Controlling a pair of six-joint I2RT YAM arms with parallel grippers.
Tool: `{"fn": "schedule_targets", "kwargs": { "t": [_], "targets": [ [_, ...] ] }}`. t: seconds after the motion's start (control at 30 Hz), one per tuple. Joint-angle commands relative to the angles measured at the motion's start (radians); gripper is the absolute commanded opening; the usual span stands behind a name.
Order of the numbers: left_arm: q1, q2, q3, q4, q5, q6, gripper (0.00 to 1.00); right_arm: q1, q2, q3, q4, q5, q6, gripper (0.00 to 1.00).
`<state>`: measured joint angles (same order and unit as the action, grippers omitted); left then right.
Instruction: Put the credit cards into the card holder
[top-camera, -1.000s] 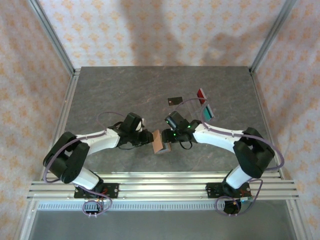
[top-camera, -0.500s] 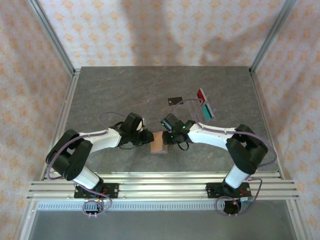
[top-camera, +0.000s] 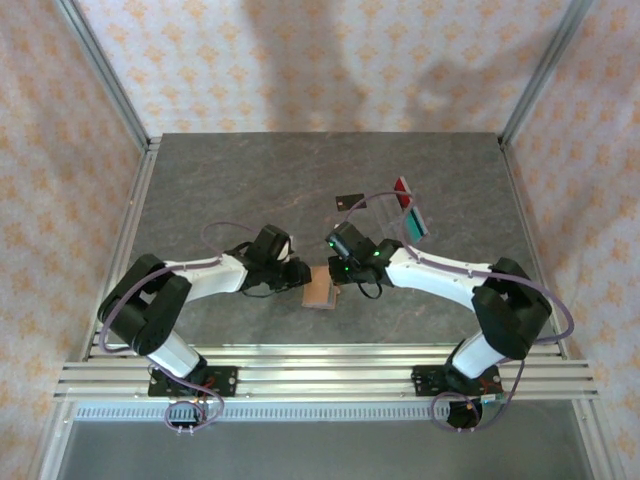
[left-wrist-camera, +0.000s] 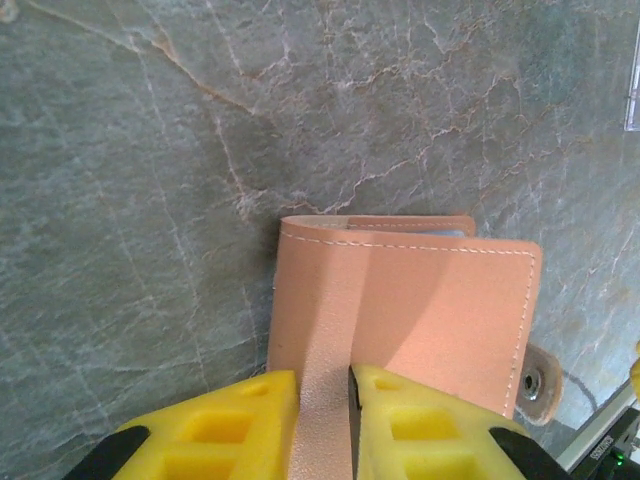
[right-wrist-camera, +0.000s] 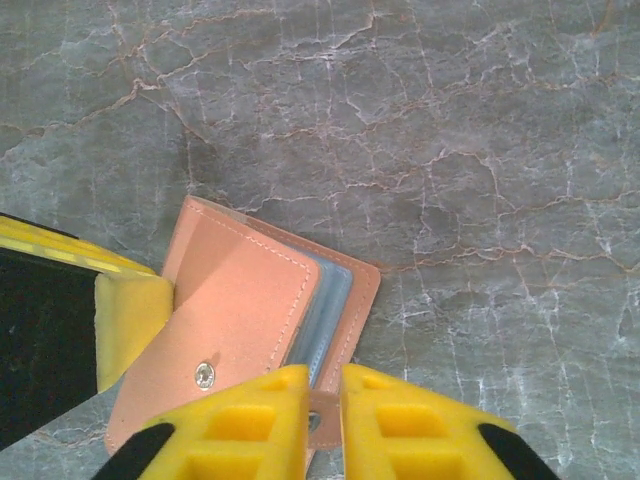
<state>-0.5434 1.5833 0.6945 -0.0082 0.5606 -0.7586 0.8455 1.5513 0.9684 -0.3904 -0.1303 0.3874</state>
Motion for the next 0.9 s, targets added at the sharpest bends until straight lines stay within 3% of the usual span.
{"fn": "schedule_targets", "kwargs": {
  "t": [0.0, 0.07, 0.2, 0.4, 0.6, 0.87],
  "targets": [
    [-0.009, 0.038, 0.01, -0.015, -0.034, 0.01, 0.23, 0.002, 0.004, -0.004, -0.032, 0.011, -0.005, 0.28],
    [-0.009, 0.045, 0.008, -0.015, -0.036, 0.007, 0.23, 0.003, 0.008, -0.005, -0.019, -0.018, -0.005, 0.45],
    [-0.009, 0.053, 0.008, -0.025, -0.051, 0.005, 0.22, 0.004, 0.013, -0.012, 0.013, -0.072, 0.017, 0.46],
    [-0.018, 0.051, 0.016, -0.041, -0.07, 0.001, 0.22, 0.015, 0.066, -0.002, -0.013, -0.057, 0.034, 0.4],
    [-0.036, 0.046, 0.029, -0.06, -0.085, 0.001, 0.23, 0.015, 0.051, -0.029, -0.024, -0.014, 0.049, 0.22],
    [-0.074, 0.046, 0.049, -0.087, -0.112, -0.011, 0.26, 0.014, 0.004, -0.046, -0.041, -0.003, 0.057, 0.06]
  ]
}}
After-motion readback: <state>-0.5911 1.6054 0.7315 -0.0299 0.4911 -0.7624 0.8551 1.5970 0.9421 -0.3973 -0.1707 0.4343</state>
